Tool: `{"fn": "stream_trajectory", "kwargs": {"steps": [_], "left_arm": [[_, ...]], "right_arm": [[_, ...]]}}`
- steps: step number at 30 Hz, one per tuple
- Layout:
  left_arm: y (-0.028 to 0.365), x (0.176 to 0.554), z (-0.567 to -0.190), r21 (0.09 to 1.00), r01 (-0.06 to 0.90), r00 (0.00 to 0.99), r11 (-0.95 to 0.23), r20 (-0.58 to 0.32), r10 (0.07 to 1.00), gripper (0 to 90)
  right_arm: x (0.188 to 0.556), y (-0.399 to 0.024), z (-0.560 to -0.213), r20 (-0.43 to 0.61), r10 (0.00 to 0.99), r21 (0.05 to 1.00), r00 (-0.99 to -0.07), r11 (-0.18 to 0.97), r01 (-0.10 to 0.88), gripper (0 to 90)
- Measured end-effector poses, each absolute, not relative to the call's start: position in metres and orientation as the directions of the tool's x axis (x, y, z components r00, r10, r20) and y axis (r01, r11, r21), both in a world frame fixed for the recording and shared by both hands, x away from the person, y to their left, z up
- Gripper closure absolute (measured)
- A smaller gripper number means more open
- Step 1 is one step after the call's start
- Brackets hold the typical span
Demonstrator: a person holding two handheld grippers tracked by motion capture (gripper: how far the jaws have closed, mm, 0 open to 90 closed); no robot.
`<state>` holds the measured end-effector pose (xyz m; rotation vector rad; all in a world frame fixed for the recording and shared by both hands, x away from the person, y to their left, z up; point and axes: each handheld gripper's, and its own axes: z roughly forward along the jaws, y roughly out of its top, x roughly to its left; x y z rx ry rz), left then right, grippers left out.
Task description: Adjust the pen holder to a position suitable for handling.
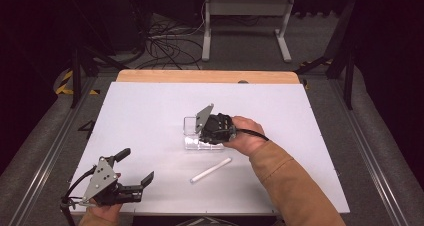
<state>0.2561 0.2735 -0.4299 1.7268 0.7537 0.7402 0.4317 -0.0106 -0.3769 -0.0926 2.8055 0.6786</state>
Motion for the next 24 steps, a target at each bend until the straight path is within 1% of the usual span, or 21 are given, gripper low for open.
{"fn": "stream_trajectory", "kwargs": {"steps": [13, 17, 21, 22, 24], "left_arm": [[0.2725, 0.2561, -0.43, 0.961, 0.132, 0.613, -0.242, 0.113, 0.782, 4.4], [0.2723, 0.2562, -0.4302, 0.961, 0.132, 0.612, -0.243, 0.114, 0.782, 4.4], [0.2721, 0.2564, -0.4304, 0.961, 0.132, 0.614, -0.245, 0.115, 0.781, 4.4], [0.272, 0.2564, -0.4304, 0.96, 0.132, 0.614, -0.246, 0.115, 0.781, 4.4], [0.2718, 0.2564, -0.4304, 0.961, 0.132, 0.614, -0.244, 0.114, 0.781, 4.4]], "right_arm": [[0.4361, -0.0071, -0.3823, -0.244, 0.015, 0.421, -0.97, 0.902, -0.092, 83.5], [0.4367, -0.0058, -0.3835, -0.246, 0.008, 0.415, -0.969, 0.905, -0.098, 82.9], [0.4363, -0.0055, -0.3835, -0.242, 0.027, 0.42, -0.97, 0.904, -0.08, 82.4], [0.4362, -0.0056, -0.3835, -0.239, 0.029, 0.422, -0.971, 0.903, -0.077, 81.9], [0.436, -0.0069, -0.3821, -0.239, 0.043, 0.438, -0.97, 0.897, -0.068, 77.6]]}}
